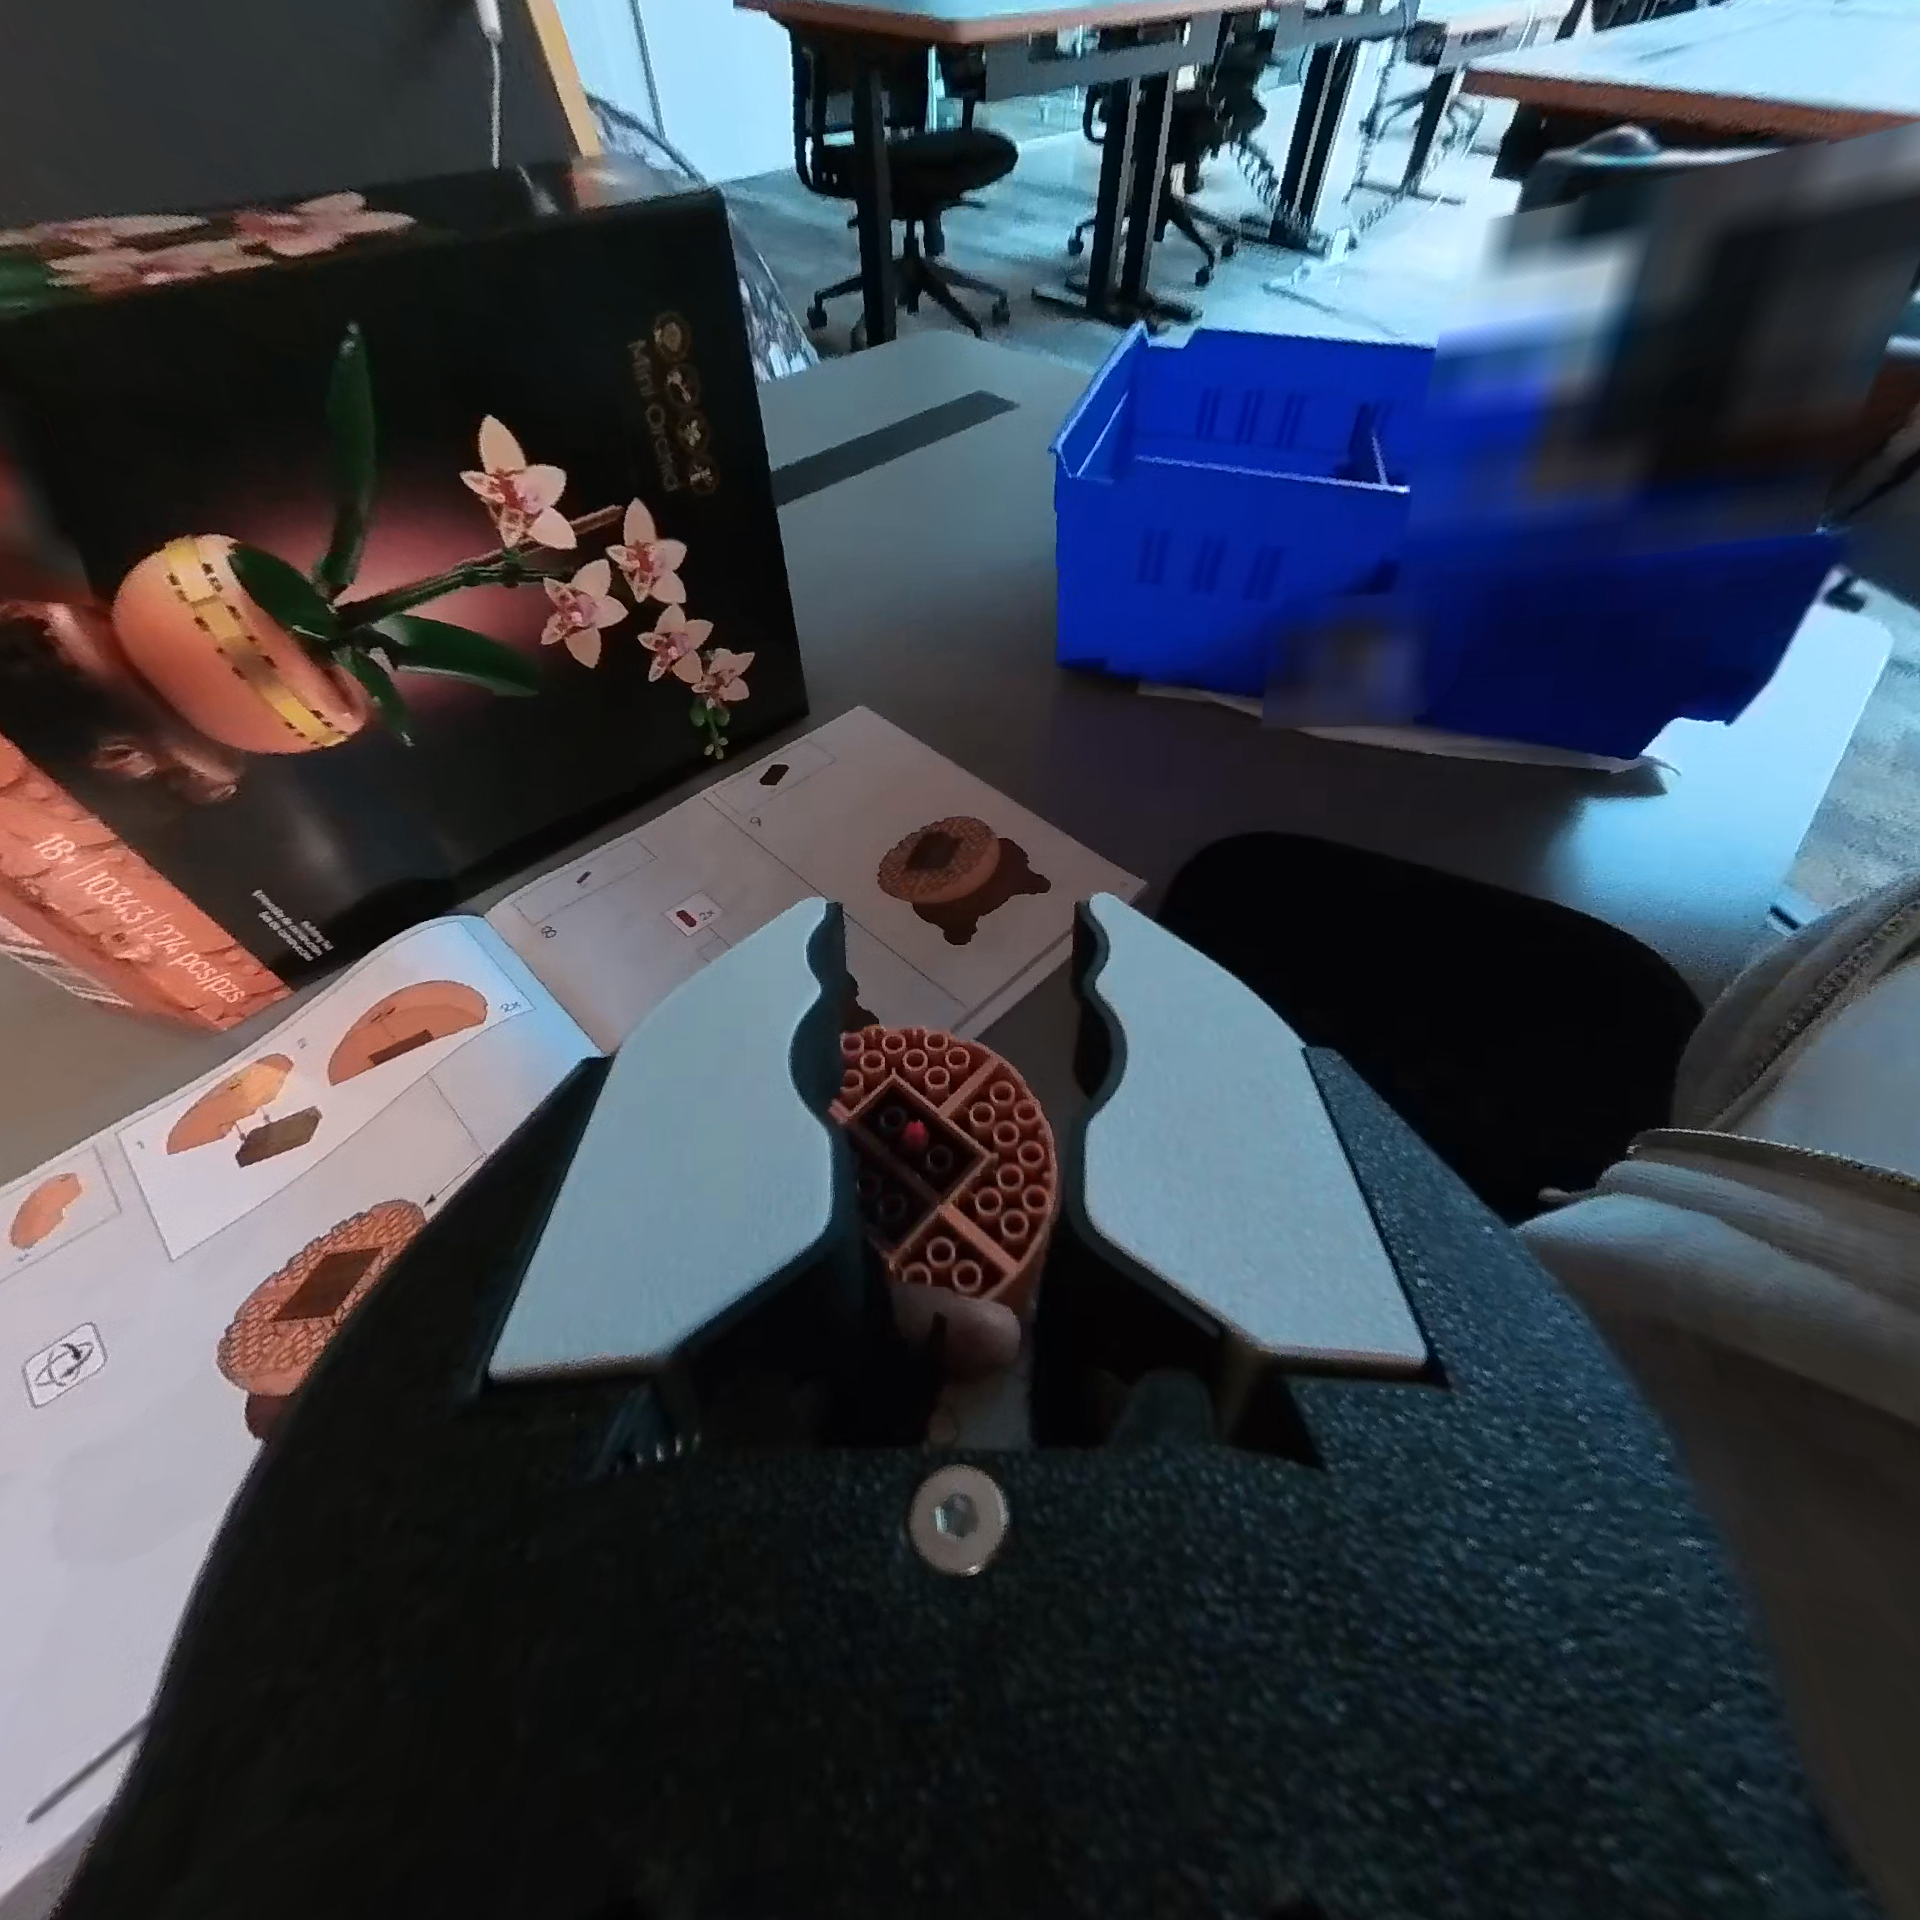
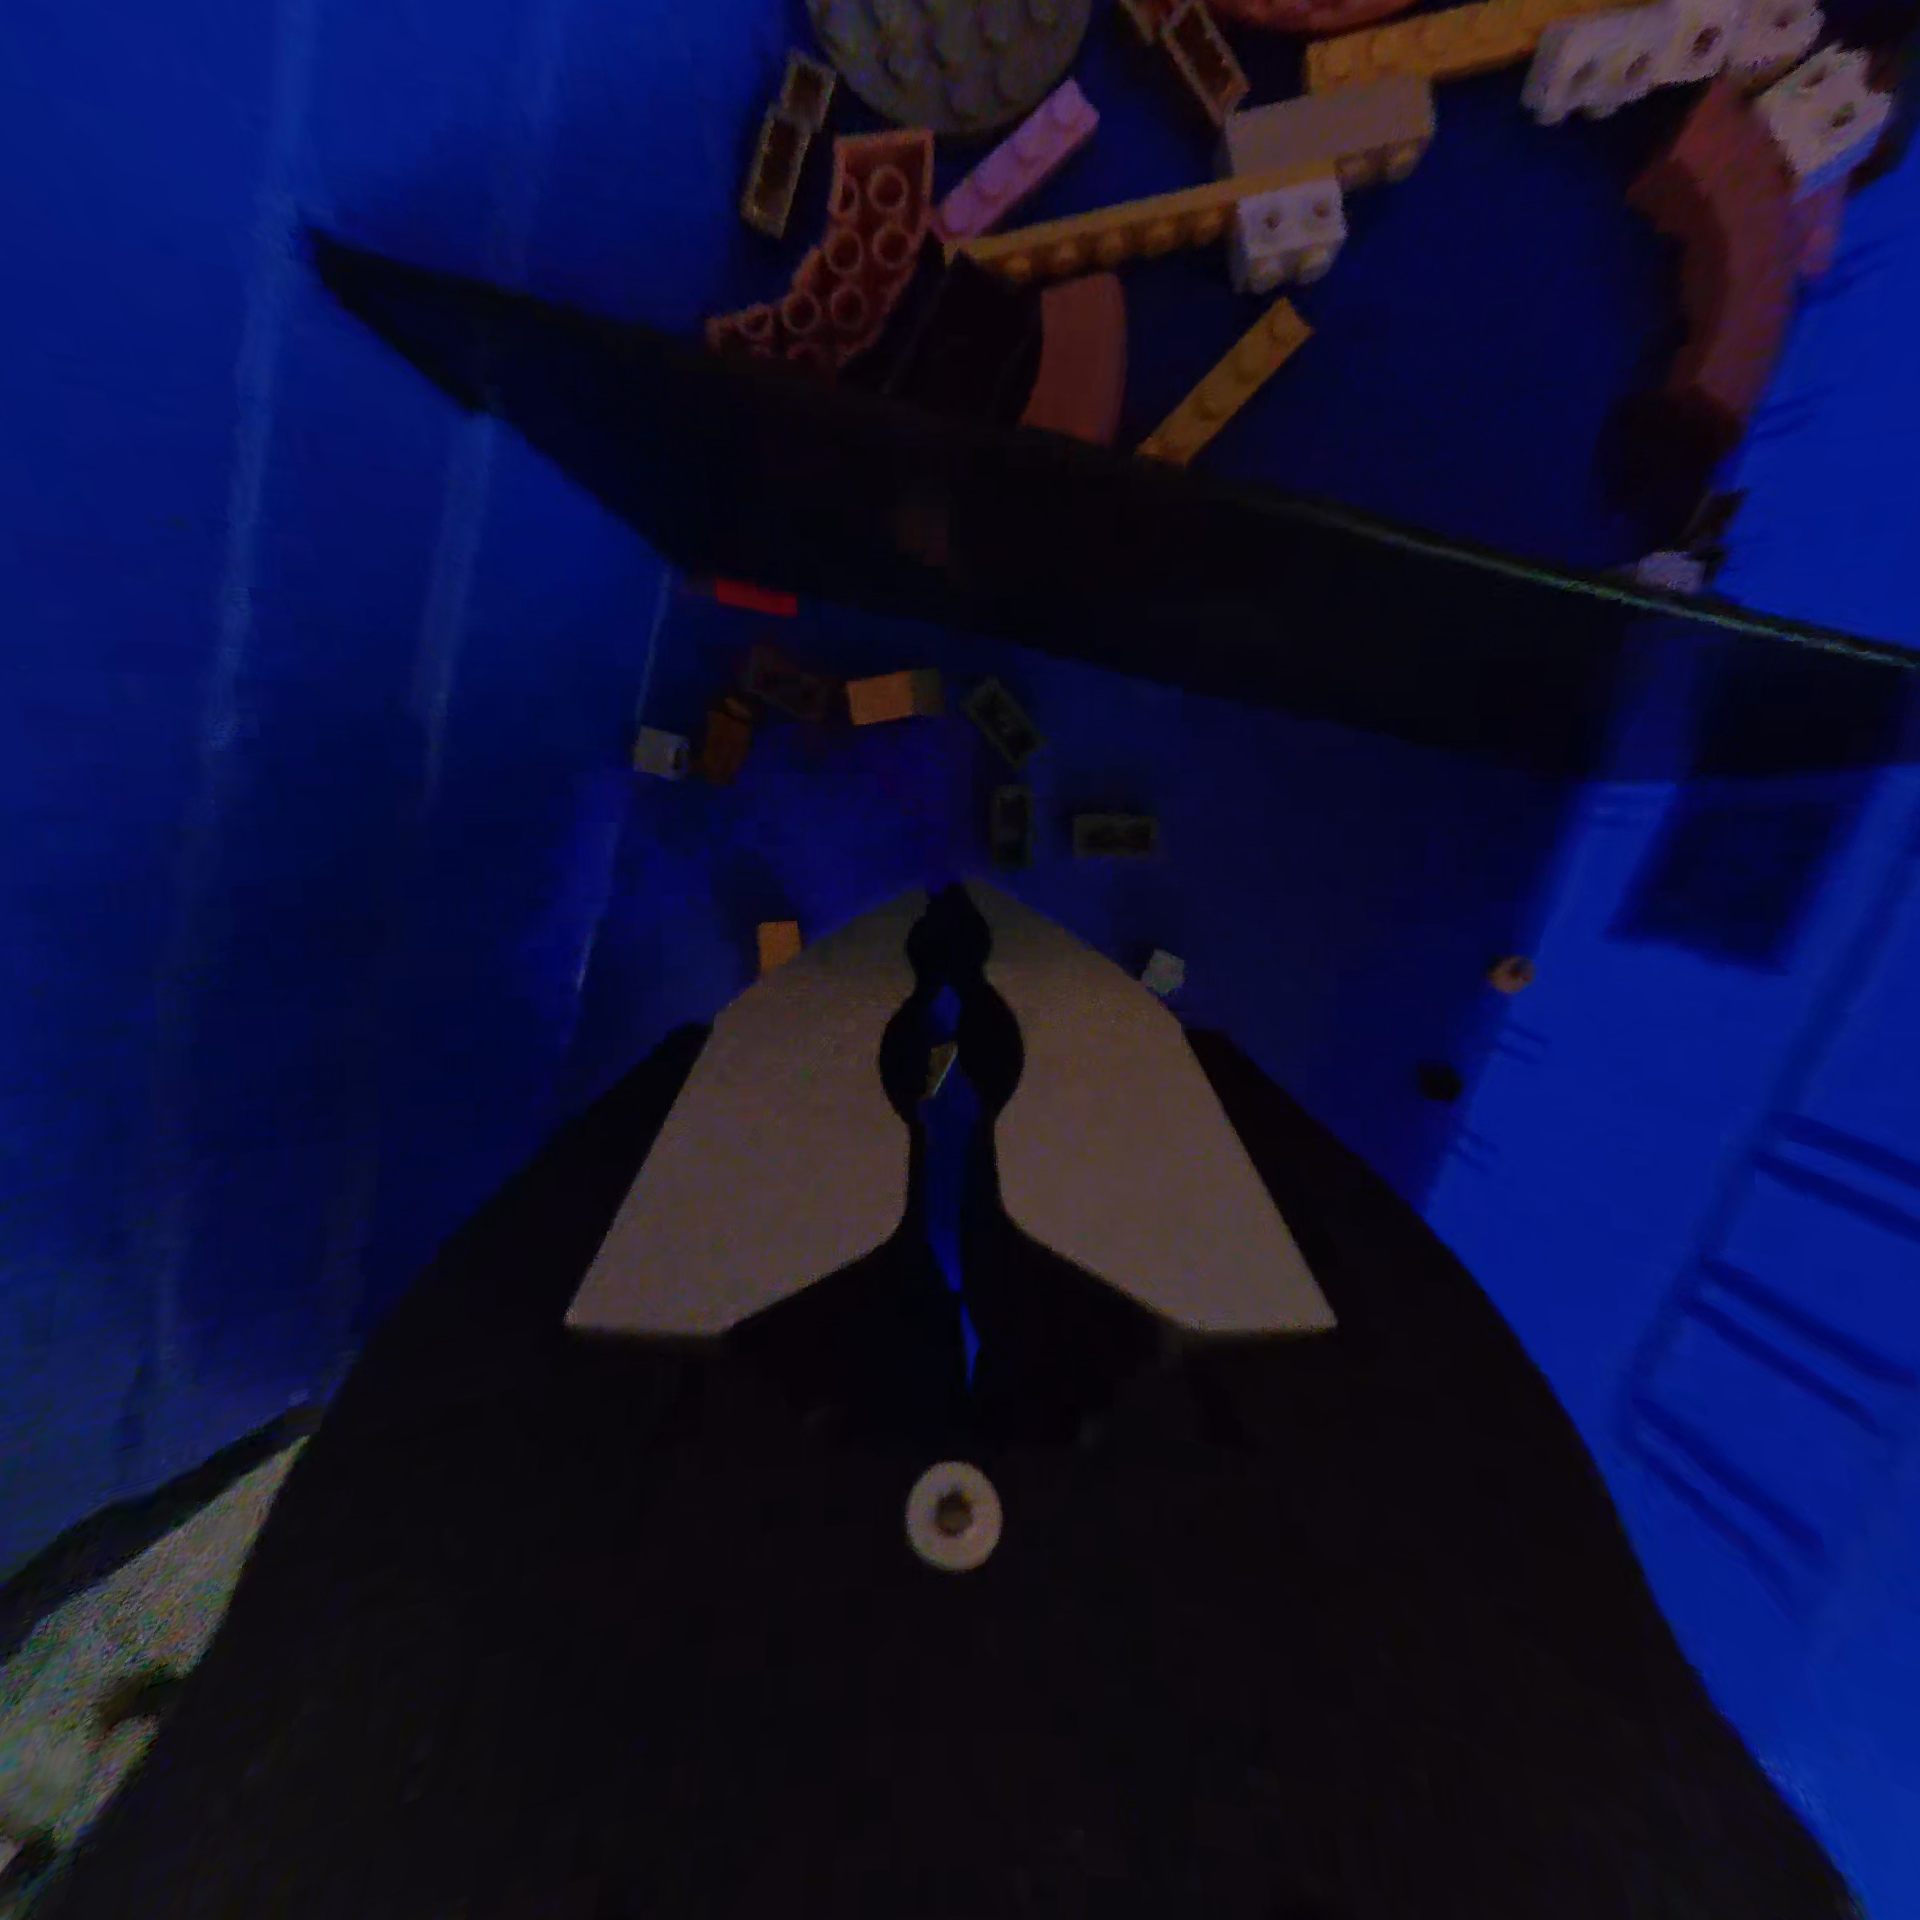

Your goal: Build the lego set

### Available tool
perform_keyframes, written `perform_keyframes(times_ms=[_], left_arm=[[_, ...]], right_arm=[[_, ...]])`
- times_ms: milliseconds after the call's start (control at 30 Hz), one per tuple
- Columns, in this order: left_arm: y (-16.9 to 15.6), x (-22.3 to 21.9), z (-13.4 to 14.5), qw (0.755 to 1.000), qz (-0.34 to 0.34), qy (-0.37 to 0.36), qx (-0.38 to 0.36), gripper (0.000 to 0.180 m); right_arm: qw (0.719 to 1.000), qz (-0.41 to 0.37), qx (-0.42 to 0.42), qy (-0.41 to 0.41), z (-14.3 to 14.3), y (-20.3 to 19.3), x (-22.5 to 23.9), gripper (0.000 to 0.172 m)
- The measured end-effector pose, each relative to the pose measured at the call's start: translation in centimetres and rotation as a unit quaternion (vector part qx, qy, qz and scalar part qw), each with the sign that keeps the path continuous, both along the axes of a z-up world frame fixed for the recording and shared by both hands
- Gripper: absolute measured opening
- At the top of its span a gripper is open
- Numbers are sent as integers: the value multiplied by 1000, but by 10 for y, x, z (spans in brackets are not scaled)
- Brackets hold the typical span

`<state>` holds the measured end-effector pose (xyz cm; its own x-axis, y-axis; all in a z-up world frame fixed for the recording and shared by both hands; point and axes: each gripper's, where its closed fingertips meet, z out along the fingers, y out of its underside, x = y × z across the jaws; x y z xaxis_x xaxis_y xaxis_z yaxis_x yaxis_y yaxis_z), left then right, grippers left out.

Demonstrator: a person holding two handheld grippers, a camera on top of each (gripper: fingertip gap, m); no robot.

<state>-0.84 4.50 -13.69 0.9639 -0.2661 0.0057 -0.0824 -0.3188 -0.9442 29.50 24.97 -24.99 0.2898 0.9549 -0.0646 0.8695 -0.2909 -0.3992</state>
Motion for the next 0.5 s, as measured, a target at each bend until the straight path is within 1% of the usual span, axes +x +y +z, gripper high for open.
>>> perform_keyframes(times_ms=[233, 400, 500], left_arm=[[-24, -2, 6, 999, -14, -26, 36, 41], [-36, -3, 9, 998, -30, -25, 49, 41], [-40, 1, 9, 997, -44, -31, 55, 41]], right_arm=[[997, -19, 75, 3, 43, 5, 3, 0], [990, -19, 124, 64, 74, 4, -6, 0], [979, 3, 162, 121, 100, -2, -14, 0]])
